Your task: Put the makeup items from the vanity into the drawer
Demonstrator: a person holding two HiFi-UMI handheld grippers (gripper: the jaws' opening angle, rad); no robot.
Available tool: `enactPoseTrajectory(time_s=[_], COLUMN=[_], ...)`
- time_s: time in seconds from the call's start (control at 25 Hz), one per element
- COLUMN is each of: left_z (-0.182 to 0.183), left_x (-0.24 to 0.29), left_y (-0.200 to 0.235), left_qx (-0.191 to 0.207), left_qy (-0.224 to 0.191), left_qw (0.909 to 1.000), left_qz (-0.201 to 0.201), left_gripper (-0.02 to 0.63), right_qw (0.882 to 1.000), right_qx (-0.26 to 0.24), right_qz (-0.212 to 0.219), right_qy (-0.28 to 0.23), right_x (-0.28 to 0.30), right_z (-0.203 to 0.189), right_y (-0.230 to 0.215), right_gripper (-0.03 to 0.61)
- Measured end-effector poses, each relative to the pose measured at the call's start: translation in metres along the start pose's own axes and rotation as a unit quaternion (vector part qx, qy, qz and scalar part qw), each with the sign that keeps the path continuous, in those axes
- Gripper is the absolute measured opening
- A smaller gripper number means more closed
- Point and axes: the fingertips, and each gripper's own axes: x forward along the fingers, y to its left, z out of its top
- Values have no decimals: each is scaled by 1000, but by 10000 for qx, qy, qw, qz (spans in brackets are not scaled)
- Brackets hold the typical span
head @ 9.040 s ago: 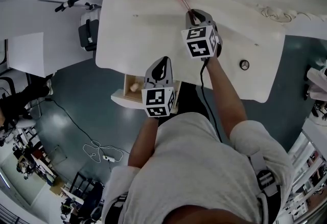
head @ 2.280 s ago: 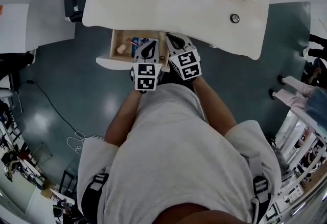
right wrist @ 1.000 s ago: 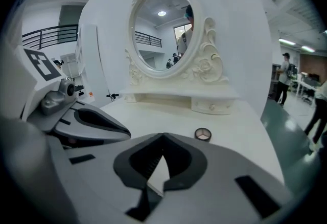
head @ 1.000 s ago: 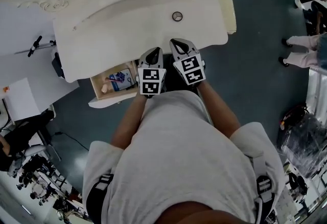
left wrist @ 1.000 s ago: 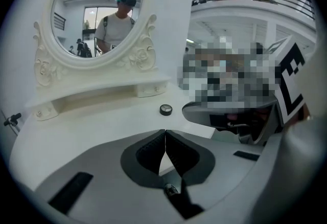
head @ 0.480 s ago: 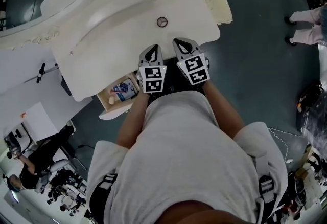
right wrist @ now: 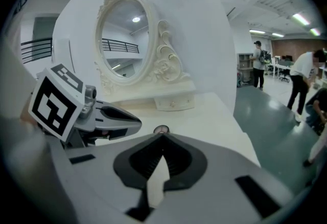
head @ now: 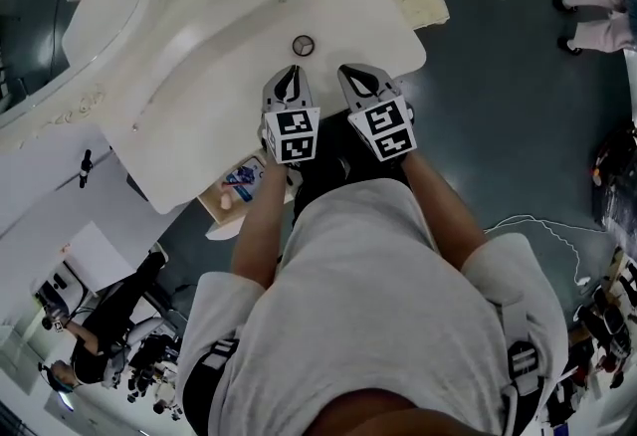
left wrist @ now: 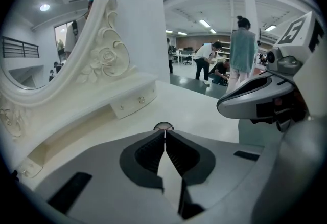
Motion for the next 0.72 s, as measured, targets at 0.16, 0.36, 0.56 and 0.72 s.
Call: enactPoseTrajectory(time_s=[0.16, 0.36, 0.56, 0.72], left_z=[-2, -8, -4, -5], left_x=[19, 37, 49, 55], left_y=[-1, -3, 2, -4], left_qx=[-6, -156, -359, -279], left_qy=[260, 493, 490, 601], left_qw=[9996, 9982, 9978, 9971], left_qz=[-143, -310, -281, -378], left_gripper=[63, 157, 164, 192], right_qw=[10000, 10000, 9999, 9999], right_qx=[29, 22, 12, 14], right_qz=[1, -18, -27, -64], right_qy=[-20, 63, 142, 130], right_x=[3, 5, 7, 5], right_z=[5, 2, -2, -4], right_y=[-2, -10, -20, -25], right_gripper=[15, 15, 15, 15])
